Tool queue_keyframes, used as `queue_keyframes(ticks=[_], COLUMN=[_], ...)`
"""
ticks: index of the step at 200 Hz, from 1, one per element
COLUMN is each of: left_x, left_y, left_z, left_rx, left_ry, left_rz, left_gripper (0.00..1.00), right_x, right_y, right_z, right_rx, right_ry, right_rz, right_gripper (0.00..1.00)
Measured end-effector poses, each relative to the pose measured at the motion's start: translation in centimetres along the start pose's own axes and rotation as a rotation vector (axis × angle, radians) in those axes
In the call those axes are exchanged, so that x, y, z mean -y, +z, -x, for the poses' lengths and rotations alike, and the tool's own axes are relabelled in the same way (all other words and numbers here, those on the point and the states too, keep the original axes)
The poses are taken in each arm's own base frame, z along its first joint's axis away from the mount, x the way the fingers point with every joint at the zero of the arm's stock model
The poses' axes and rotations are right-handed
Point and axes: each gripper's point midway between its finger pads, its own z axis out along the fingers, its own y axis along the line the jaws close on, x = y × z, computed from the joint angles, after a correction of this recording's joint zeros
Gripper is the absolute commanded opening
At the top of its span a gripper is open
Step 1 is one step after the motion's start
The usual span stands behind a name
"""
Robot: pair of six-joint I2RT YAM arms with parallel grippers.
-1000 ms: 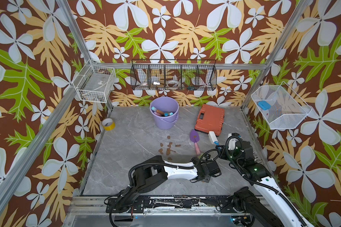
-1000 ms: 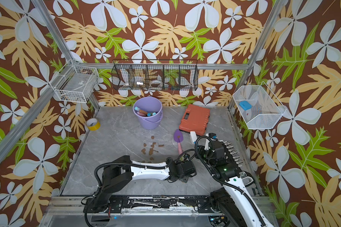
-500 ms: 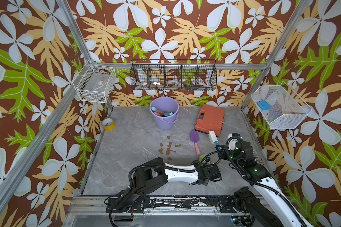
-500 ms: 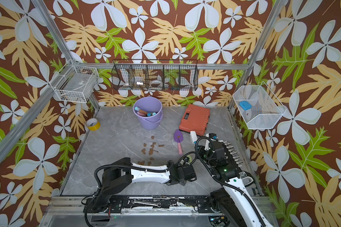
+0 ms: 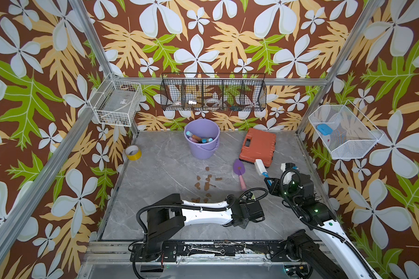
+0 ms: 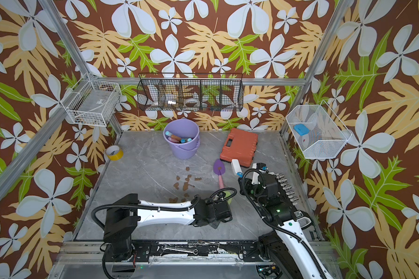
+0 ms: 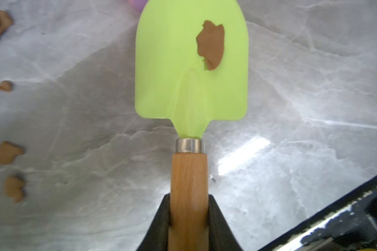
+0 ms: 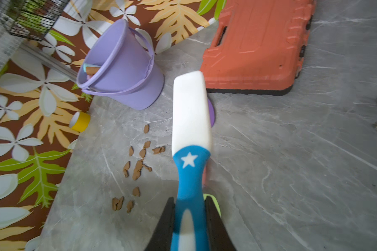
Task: Brush the soil off the hand trowel and place it into the bucket
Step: Pick up the hand trowel from the center of the board.
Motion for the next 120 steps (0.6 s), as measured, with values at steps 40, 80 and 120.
queue_keyframes(ticks=[40,80,120], left_x=[-11.6,-17.0,-16.4], left_y=[-1.9,-5.3,-8.2], left_z=[-2.9,-2.8,-1.2], left_rx=[-0.029,0.046,0.121], left_ry=[-0.065,-0.291,-0.469], left_rz=[0.202,0.017,-0.39], left_gripper=[0.0,0.0,0.0], right_x=[-3.1,-8.3,-11.3], right_y=[0.4,1.1,0.7], right_z=[0.1,-2.0,0.4], right_rx=[-0.05,-0.166,-0.122], right_ry=[-0.008,-0.063,-0.063], right_rz=[0.121,0.252,0.316], right_gripper=[0.0,0.0,0.0])
